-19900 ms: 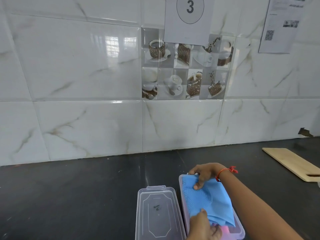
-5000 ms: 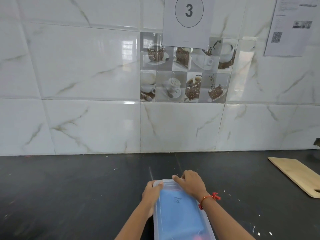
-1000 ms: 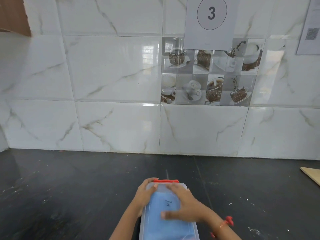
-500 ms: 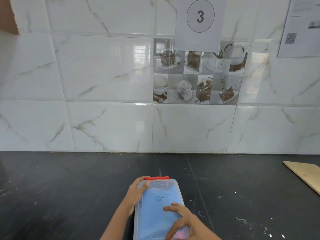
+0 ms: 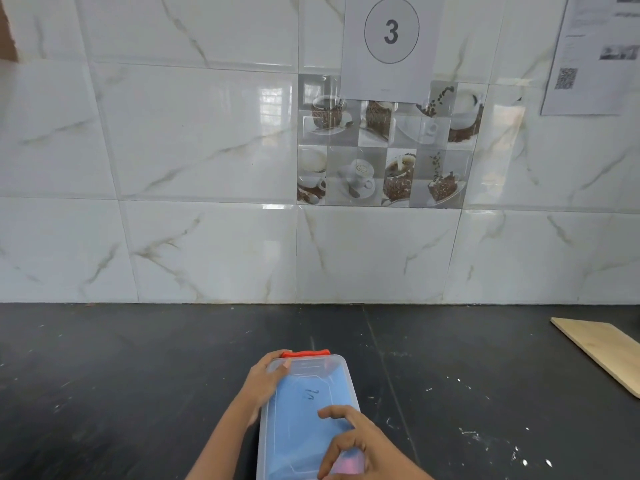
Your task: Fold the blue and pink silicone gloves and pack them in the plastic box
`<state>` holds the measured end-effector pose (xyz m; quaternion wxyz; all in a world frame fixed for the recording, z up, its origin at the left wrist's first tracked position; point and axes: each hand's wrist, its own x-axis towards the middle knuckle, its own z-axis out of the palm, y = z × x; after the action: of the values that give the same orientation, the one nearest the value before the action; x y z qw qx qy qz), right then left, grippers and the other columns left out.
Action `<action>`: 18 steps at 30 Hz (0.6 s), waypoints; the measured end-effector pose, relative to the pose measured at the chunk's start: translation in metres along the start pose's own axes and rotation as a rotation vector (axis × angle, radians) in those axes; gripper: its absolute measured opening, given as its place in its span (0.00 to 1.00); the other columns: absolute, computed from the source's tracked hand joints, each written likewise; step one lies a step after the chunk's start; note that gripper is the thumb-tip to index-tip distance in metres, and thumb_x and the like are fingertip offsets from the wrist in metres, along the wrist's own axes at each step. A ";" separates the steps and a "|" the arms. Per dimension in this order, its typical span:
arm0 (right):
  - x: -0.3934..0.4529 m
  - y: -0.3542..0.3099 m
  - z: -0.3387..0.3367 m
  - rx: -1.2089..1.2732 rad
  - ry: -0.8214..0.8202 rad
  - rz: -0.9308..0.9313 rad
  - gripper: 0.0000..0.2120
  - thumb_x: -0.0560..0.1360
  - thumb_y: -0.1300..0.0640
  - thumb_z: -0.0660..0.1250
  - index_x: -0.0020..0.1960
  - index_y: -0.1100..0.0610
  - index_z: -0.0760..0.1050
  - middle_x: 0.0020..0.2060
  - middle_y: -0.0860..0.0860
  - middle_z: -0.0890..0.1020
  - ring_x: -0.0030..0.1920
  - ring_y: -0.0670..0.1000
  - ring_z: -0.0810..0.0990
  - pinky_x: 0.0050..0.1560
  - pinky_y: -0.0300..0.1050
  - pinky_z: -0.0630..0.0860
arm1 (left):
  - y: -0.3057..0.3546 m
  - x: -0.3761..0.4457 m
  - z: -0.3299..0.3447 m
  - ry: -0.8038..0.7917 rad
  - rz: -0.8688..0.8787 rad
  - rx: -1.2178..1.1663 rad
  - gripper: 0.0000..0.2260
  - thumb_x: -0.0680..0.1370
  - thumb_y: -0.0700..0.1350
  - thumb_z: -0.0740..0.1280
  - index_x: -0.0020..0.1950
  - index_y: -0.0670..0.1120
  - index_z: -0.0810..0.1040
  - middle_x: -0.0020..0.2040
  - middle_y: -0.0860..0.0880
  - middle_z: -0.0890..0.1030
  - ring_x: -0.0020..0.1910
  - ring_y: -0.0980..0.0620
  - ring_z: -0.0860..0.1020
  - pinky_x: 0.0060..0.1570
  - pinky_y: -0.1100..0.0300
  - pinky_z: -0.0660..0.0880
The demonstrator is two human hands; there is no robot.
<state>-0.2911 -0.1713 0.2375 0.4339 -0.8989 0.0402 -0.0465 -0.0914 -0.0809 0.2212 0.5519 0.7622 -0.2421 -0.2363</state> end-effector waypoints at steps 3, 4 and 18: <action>0.002 0.006 0.005 -0.029 0.078 0.009 0.17 0.55 0.26 0.66 0.37 0.34 0.77 0.64 0.28 0.60 0.69 0.33 0.58 0.68 0.32 0.56 | 0.008 0.000 0.005 0.006 0.002 0.240 0.19 0.82 0.50 0.55 0.72 0.48 0.62 0.69 0.43 0.71 0.64 0.45 0.73 0.63 0.54 0.70; 0.003 0.007 0.007 -0.046 0.126 0.024 0.20 0.53 0.25 0.66 0.42 0.33 0.76 0.67 0.30 0.58 0.71 0.35 0.56 0.72 0.37 0.56 | 0.011 -0.001 0.007 0.006 -0.006 0.324 0.22 0.82 0.52 0.54 0.75 0.48 0.57 0.71 0.43 0.69 0.68 0.44 0.70 0.67 0.53 0.66; 0.049 0.014 0.014 0.118 0.127 0.128 0.45 0.45 0.22 0.67 0.60 0.32 0.60 0.73 0.41 0.44 0.74 0.47 0.52 0.72 0.44 0.62 | 0.008 -0.031 0.002 0.218 0.075 0.929 0.30 0.80 0.60 0.50 0.77 0.47 0.48 0.78 0.45 0.54 0.77 0.46 0.54 0.75 0.50 0.52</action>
<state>-0.2408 -0.1750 0.2206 0.4849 -0.8625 0.1224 -0.0779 -0.1176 -0.0646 0.2312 0.1832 0.9393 -0.2901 -0.0020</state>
